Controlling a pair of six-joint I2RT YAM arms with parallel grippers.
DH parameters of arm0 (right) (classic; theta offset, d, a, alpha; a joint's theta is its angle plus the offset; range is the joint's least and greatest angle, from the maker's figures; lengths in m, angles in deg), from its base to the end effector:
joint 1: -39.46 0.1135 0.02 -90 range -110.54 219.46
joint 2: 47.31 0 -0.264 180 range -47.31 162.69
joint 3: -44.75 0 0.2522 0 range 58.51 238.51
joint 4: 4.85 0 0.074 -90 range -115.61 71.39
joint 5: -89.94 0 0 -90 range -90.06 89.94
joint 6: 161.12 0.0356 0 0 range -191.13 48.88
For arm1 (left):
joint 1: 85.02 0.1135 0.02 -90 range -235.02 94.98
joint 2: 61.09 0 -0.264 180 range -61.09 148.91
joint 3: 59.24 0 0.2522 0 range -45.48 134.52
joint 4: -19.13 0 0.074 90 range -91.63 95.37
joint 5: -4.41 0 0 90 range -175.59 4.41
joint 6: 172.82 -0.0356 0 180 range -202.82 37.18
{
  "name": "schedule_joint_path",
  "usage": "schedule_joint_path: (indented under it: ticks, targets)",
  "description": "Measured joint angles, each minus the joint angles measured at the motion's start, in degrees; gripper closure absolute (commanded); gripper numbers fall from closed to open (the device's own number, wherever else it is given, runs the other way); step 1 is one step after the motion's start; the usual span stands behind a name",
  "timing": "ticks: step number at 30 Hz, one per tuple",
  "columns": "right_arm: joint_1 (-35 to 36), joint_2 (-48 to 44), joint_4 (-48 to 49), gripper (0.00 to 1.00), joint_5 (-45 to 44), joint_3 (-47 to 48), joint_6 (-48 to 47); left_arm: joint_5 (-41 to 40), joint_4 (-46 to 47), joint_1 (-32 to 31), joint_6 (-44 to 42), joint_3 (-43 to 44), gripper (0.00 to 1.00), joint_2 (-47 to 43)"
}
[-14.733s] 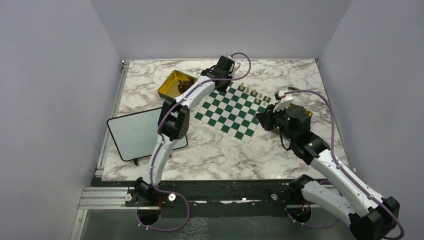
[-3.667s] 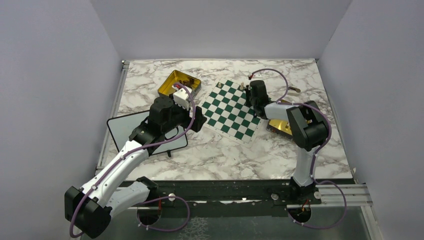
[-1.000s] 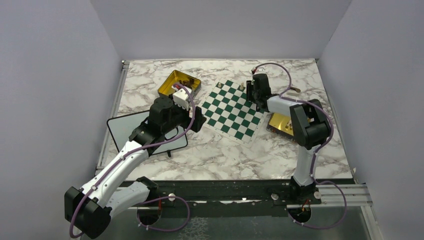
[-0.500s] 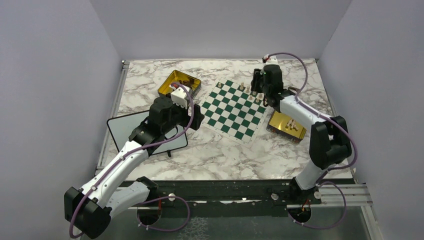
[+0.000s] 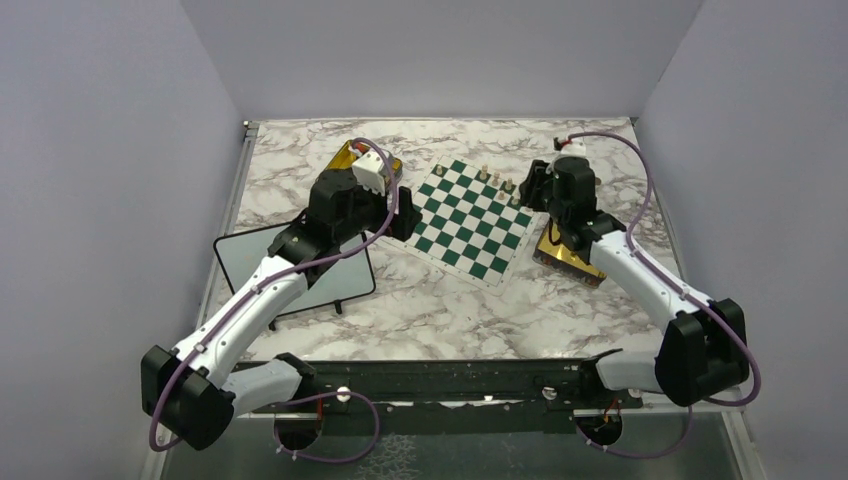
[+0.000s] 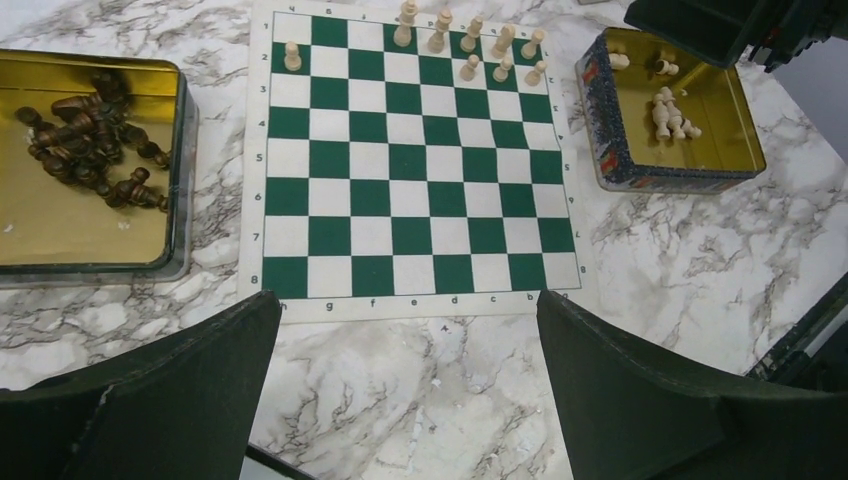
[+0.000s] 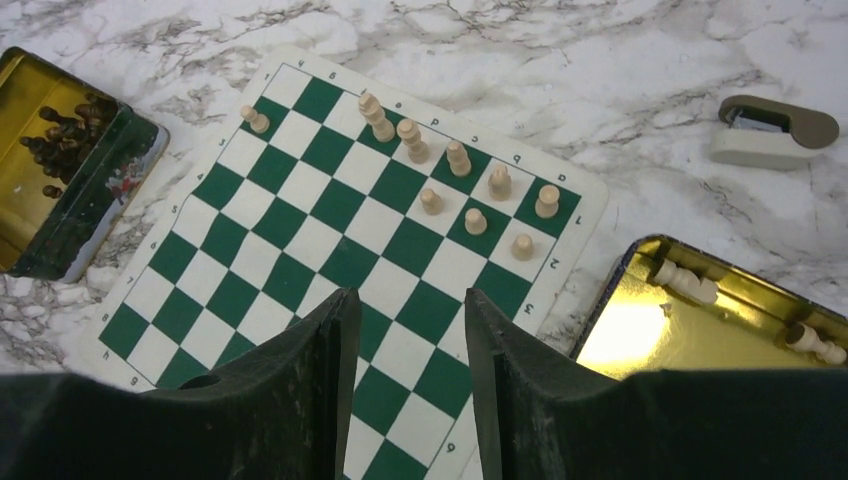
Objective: Set up the chess pieces on the board
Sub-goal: Pick up the chess piece from the storage box.
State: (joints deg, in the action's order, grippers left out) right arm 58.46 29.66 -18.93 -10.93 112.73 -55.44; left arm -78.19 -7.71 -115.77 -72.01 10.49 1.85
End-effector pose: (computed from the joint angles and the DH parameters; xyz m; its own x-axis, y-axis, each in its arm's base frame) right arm 0.2951 0.0945 0.2886 -0.3988 0.1434 -0.9058 -0.0498 0.9829 0.1775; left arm 0.2151 -0.1333 0.3409 -0.4040 0.0239 -0.9144 0.5449 0.8092 -0.2196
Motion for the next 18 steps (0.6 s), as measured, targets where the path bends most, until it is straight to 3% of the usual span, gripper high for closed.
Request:
schedule_joint_path:
  ticks: [7, 18]
  targets:
    - [-1.03, -3.76, -3.45, 0.53, -3.96, -3.63, 1.36, 3.85, -0.02, 0.0, 0.74, 0.61, 0.01, 2.91]
    - [-10.56, 3.02, -11.41, 0.55, -7.08, -3.48, 3.63, 4.39, 0.35, -0.09, -0.81, -4.83, 0.02, -0.26]
